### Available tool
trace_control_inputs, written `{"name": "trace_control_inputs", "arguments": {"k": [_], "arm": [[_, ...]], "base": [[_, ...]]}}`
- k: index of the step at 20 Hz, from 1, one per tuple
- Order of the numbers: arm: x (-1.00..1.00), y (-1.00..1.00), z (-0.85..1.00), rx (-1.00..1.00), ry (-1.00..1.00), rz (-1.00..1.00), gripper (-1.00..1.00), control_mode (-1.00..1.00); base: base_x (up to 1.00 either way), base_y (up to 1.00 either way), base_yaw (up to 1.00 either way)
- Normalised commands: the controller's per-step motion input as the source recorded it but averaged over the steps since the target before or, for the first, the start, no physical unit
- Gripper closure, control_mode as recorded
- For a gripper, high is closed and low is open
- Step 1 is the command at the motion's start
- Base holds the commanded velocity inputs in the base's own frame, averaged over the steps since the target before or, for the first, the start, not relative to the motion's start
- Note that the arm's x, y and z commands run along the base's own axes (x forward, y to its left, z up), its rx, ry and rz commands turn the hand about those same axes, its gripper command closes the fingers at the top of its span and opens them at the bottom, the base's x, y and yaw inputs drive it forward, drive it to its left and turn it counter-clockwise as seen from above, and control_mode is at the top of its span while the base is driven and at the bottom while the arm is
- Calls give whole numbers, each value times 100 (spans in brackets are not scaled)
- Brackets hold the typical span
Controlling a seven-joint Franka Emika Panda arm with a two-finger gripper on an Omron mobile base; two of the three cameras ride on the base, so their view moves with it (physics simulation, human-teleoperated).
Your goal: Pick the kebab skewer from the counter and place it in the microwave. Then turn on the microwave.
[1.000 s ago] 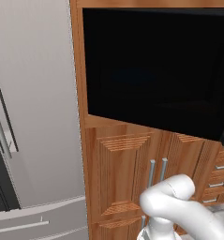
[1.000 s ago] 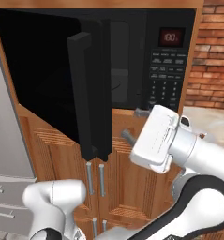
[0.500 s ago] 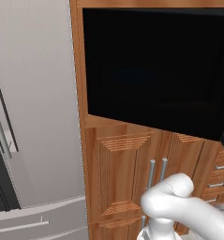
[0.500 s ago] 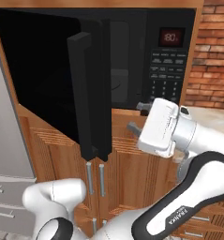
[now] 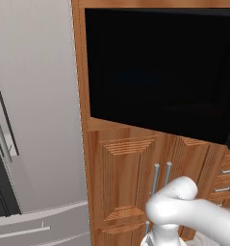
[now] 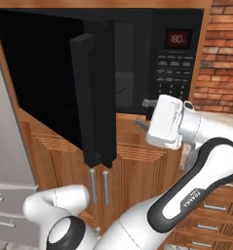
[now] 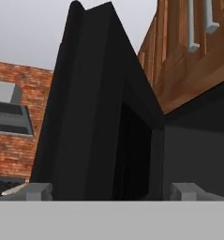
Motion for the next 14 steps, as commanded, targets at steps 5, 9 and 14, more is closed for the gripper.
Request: {"name": "trace_control_inputs", "arguments": {"k": [5, 9, 14], "arm": [[22, 17, 0, -1, 0, 1, -100, -100], [2, 41, 0, -2, 0, 0, -100, -100], [0, 39, 0, -1, 0, 0, -100, -100]], "base": [[0, 0, 0], [0, 0, 0], [0, 0, 0]]}}
